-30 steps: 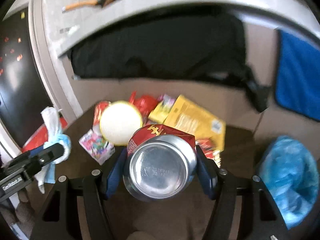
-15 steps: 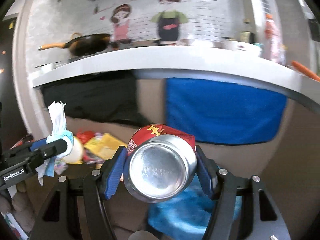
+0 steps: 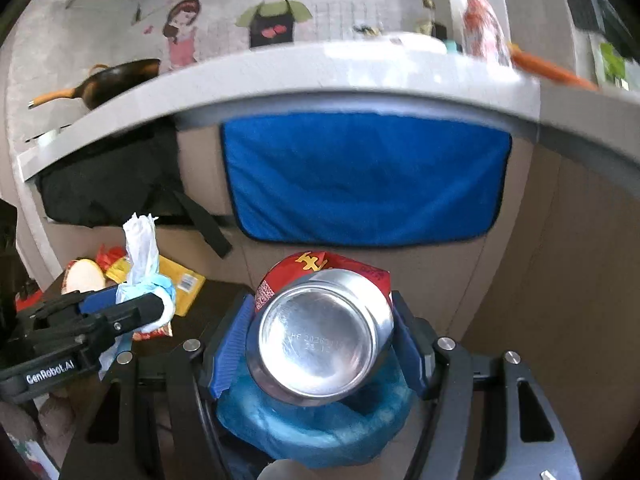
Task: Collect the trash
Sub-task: 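Carry the bag bundle and red can to the blue bin and release both, then move both tools back over the trash pile on the table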
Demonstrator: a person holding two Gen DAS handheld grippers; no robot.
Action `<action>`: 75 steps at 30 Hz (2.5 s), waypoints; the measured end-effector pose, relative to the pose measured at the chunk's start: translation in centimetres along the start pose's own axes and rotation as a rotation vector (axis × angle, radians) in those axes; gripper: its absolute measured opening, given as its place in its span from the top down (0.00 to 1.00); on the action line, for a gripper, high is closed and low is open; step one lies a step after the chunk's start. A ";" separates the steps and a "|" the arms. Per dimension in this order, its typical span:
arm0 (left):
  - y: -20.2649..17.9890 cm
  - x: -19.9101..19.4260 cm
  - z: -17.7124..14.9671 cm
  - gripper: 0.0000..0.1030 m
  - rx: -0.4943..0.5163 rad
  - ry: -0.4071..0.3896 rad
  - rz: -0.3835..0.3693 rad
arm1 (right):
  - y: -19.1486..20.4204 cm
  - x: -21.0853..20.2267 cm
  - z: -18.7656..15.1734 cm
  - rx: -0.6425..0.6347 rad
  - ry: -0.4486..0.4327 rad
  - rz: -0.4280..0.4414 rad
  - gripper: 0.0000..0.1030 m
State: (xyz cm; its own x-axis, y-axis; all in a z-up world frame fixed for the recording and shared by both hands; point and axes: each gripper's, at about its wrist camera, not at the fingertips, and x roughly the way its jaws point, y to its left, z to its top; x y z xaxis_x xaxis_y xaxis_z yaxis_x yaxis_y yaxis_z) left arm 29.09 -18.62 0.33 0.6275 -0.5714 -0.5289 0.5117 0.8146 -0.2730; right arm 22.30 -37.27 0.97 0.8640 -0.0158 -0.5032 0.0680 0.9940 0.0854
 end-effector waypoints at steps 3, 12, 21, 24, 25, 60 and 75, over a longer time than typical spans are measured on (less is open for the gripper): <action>-0.2 2.1 -0.6 0.55 -0.006 0.050 -0.010 | -1.1 1.2 -1.1 0.027 0.029 -0.001 0.40; -0.7 6.6 -1.3 0.55 -0.010 0.130 -0.032 | -3.0 4.2 -2.6 0.070 0.078 0.006 0.40; -0.6 8.3 -1.2 0.55 -0.009 0.144 -0.035 | -4.2 5.6 -2.9 0.103 0.077 0.038 0.41; -0.5 8.7 -1.0 0.55 -0.012 0.138 -0.032 | -4.4 5.9 -2.9 0.107 0.072 0.038 0.41; -0.6 8.8 -0.9 0.55 -0.015 0.137 -0.034 | -4.5 6.0 -3.0 0.111 0.071 0.039 0.41; 16.0 -9.6 -3.7 0.27 -0.103 0.003 0.316 | 6.7 0.5 -2.3 -0.033 0.019 0.128 0.26; 29.1 -17.7 -9.2 0.27 -0.274 -0.010 0.508 | 20.2 4.6 -4.0 -0.190 0.114 0.334 0.26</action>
State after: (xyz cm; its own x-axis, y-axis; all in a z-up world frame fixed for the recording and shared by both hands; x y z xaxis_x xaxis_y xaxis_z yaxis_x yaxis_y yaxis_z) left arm 27.49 16.15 -5.63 0.7610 -0.1012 -0.6408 -0.0258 0.9823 -0.1857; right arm 25.64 -16.78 -3.09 0.7614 0.3132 -0.5676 -0.3102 0.9448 0.1053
